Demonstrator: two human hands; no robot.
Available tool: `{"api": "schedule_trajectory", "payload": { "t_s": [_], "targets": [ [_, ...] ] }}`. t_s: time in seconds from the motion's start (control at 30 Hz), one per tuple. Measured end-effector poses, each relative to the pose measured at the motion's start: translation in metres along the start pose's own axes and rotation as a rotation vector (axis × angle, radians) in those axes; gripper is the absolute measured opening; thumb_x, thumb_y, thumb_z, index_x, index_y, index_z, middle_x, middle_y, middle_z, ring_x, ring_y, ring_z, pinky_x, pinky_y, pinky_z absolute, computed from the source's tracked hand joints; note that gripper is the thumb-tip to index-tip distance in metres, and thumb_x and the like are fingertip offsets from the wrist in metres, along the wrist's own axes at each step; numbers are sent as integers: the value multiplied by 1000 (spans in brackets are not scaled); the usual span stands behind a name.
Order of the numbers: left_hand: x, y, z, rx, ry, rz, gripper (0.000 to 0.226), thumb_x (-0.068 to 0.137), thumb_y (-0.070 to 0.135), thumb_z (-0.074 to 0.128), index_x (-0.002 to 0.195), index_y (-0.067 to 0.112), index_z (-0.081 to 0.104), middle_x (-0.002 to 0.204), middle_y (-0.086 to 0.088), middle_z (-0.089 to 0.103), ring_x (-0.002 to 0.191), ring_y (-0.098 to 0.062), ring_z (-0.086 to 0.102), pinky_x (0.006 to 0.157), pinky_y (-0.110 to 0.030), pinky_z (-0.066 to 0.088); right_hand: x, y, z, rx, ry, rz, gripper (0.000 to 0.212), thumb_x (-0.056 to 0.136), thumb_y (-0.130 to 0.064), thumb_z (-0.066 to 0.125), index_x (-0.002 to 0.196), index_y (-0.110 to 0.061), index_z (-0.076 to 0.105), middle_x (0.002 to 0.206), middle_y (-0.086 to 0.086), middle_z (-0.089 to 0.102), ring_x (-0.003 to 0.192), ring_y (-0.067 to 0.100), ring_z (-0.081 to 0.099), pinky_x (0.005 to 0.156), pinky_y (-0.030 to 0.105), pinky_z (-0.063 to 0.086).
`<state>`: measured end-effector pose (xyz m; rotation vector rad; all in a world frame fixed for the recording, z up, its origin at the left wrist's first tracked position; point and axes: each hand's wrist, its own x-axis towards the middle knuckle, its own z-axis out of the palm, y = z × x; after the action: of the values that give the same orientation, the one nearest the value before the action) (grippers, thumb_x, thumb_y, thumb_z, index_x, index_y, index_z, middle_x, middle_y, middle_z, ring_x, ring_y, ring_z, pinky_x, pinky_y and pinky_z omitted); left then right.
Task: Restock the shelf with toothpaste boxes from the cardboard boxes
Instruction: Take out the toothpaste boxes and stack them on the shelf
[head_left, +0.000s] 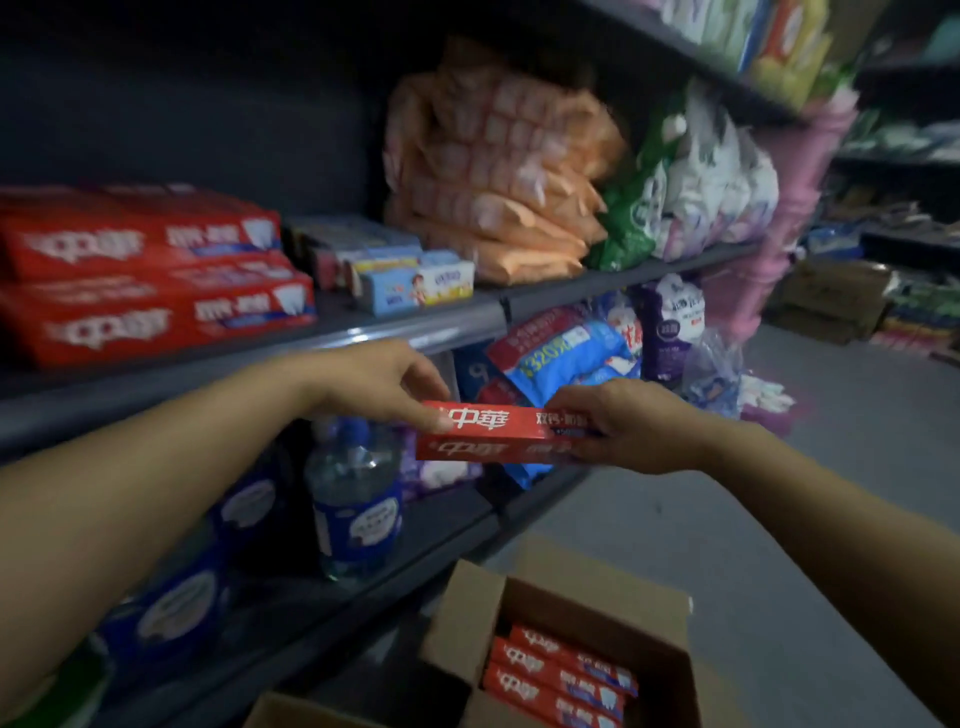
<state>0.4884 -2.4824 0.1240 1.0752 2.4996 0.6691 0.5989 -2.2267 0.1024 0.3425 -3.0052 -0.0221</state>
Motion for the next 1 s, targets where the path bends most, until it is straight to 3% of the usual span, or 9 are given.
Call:
{"api": "schedule_trajectory", "payload": {
  "t_s": [0.13, 0.2, 0.37, 0.5, 0.63, 1.0],
  "targets": [
    [-39, 7, -61, 67, 119, 10, 37, 73, 21, 83, 107, 16, 71, 93, 6, 75, 86, -7, 69, 84, -23, 52, 38, -23, -62, 58, 14, -53, 21, 81, -39, 67, 99, -39, 58, 72, -12, 63, 66, 6, 58, 61, 24, 41],
    [-60, 8, -88, 104, 204, -4, 32, 73, 17, 82, 102, 12, 72, 93, 2, 75, 84, -11, 68, 80, -22, 52, 58, -37, -89, 111, 18, -91, 25, 79, -33, 67, 96, -47, 56, 74, -13, 64, 64, 3, 60, 64, 27, 49],
    [-112, 5, -145, 158, 341, -127, 30, 75, 30, 80, 103, 25, 71, 93, 11, 73, 83, -4, 69, 80, -28, 56, 110, -72, -131, 169, 113, -187, 50, 72, -48, 64, 115, -22, 63, 102, -4, 66, 90, 16, 63, 84, 38, 50],
    [-142, -13, -171, 105, 398, -225, 30, 73, 31, 81, 101, 27, 71, 91, 9, 74, 82, -8, 72, 81, -35, 59, 154, -98, -145, 174, 154, -187, 36, 78, -40, 71, 109, -26, 61, 104, -5, 65, 93, 15, 63, 84, 38, 52],
    [-158, -38, -181, 82, 454, -296, 25, 71, 28, 83, 94, 26, 73, 87, 9, 75, 81, -8, 71, 83, -35, 58, 188, -127, -146, 207, 126, -223, 36, 84, -23, 71, 117, -17, 60, 110, -2, 63, 97, 14, 60, 85, 29, 50],
    [-159, -93, -189, 135, 518, -445, 25, 67, 28, 86, 87, 22, 72, 86, 9, 71, 84, -8, 66, 83, -32, 56, 258, -168, -126, 257, 36, -248, 43, 83, -18, 73, 123, -14, 60, 120, 1, 62, 108, 15, 57, 94, 31, 48]
  ]
}}
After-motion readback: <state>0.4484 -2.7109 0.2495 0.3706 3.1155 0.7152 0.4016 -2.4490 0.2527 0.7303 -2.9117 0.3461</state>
